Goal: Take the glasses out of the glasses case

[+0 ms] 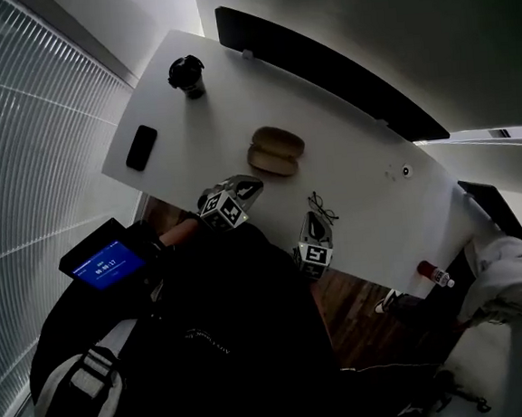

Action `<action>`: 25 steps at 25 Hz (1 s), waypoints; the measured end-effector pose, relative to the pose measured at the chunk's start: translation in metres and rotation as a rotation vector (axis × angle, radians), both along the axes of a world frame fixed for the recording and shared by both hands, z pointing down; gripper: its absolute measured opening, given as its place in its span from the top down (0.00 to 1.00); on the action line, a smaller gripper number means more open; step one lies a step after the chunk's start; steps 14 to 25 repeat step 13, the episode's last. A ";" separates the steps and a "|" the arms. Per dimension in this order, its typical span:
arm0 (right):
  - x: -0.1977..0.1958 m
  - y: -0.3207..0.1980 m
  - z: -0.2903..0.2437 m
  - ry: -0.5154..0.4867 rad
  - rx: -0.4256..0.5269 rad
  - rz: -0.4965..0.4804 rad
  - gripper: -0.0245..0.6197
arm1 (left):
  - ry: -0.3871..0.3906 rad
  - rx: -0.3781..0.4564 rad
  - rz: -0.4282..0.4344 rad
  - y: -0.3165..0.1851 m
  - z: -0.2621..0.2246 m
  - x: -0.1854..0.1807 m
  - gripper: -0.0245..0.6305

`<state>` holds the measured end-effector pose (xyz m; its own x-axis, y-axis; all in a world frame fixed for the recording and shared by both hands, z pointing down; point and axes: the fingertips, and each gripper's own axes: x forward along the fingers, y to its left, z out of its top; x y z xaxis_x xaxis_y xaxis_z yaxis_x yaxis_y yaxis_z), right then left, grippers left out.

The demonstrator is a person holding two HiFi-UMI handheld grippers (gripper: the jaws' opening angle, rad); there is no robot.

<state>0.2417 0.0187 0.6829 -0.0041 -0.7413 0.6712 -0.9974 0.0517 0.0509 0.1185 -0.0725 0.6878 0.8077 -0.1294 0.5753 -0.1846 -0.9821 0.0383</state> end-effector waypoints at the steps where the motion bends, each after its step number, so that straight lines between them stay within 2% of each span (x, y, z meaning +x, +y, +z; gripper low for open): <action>1: 0.002 0.002 0.001 -0.002 -0.005 0.003 0.95 | 0.002 -0.002 0.010 0.003 0.001 0.003 0.95; 5: 0.007 0.009 0.005 -0.002 -0.016 0.027 0.95 | 0.010 -0.011 0.030 0.010 0.004 0.006 0.95; 13: -0.004 0.006 0.007 -0.028 0.008 0.013 0.95 | -0.008 -0.011 -0.006 0.009 0.007 -0.007 0.95; 25: -0.004 0.006 0.007 -0.028 0.008 0.013 0.95 | -0.008 -0.011 -0.006 0.009 0.007 -0.007 0.95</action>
